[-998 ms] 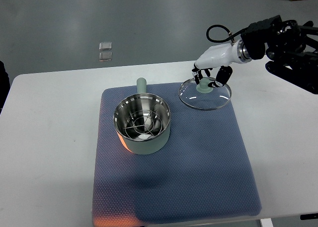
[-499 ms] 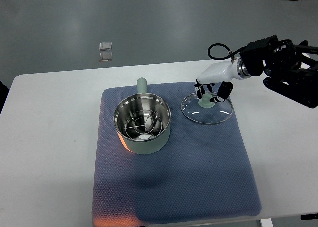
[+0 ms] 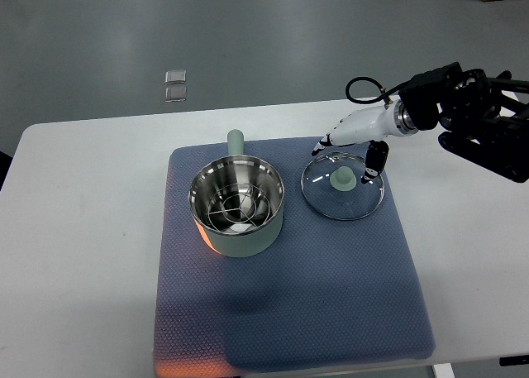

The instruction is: Open lid and place right of pot

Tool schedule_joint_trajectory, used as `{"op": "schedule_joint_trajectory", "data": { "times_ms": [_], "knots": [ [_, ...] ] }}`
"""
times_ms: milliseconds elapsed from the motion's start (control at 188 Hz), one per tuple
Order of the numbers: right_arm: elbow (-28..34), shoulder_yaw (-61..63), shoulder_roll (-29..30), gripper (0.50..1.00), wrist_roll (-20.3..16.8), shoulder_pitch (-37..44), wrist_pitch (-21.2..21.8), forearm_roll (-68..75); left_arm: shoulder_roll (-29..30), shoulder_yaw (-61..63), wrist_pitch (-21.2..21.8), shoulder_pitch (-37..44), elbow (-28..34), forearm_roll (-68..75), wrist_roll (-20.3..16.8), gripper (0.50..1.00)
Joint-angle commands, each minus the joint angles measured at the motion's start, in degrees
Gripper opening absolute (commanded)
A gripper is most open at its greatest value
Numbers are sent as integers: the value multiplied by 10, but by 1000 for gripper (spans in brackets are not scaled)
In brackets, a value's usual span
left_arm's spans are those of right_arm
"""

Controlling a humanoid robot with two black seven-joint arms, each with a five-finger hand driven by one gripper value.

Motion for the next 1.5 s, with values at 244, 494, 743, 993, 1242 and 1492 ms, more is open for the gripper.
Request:
{"op": "schedule_joint_trajectory", "data": {
  "times_ms": [244, 494, 743, 993, 1242, 1492],
  "knots": [
    [-8, 13, -7, 921, -1, 14, -6, 21, 0, 0, 1, 0, 0, 0, 0, 1000],
    [-81, 113, 7, 921, -2, -8, -57, 168, 0, 0, 1, 0, -1, 0, 0, 1000],
    [-110, 188, 31, 921, -37, -61, -161, 428, 0, 0, 1, 0, -1, 0, 0, 1000],
    [-109, 240, 55, 921, -37, -110, -260, 657, 0, -1, 1, 1, 0, 0, 0, 1000],
    [-109, 307, 76, 921, -31, -171, -266, 722, 0, -1, 1, 2, -1, 0, 1, 1000],
    [-109, 389, 110, 924, -24, -253, -261, 723, 0, -1, 2, 2, -1, -1, 1, 1000]
  ]
}}
